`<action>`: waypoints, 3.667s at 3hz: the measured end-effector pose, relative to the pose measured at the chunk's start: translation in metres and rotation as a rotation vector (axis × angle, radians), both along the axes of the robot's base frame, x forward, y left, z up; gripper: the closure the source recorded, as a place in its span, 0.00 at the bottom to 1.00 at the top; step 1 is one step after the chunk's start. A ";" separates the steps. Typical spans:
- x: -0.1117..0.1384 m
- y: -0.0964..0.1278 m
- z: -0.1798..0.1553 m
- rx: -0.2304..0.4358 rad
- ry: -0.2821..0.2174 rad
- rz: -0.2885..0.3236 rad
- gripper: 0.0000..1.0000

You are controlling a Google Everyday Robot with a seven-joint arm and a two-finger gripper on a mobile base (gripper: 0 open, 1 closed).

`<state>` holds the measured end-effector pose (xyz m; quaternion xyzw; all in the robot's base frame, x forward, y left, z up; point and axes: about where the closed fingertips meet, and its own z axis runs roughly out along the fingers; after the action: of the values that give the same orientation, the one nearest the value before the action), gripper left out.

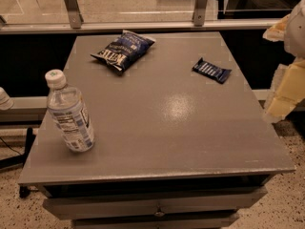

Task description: Move blue chip bag near blue plastic bottle

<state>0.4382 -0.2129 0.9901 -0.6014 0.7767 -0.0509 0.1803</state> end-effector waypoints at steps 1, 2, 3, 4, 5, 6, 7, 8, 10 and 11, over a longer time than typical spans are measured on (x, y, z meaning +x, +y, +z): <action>0.000 -0.003 0.001 -0.001 -0.010 -0.008 0.00; 0.010 -0.006 -0.010 0.028 -0.034 -0.045 0.00; 0.049 -0.009 -0.025 0.117 -0.106 -0.107 0.00; 0.097 -0.017 -0.041 0.220 -0.171 -0.176 0.00; 0.141 -0.012 -0.054 0.346 -0.201 -0.206 0.00; 0.174 0.016 -0.062 0.479 -0.203 -0.187 0.00; 0.195 0.061 -0.068 0.598 -0.178 -0.140 0.00; 0.196 0.064 -0.069 0.606 -0.162 -0.129 0.00; 0.221 0.167 -0.089 0.852 -0.150 0.034 0.00; 0.234 0.234 -0.078 0.983 -0.157 0.139 0.00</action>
Offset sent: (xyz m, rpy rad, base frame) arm 0.0412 -0.0150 -0.0462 0.1135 -0.0890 -0.1496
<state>0.6726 0.0210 0.9120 -0.4898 0.6511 0.2882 0.5031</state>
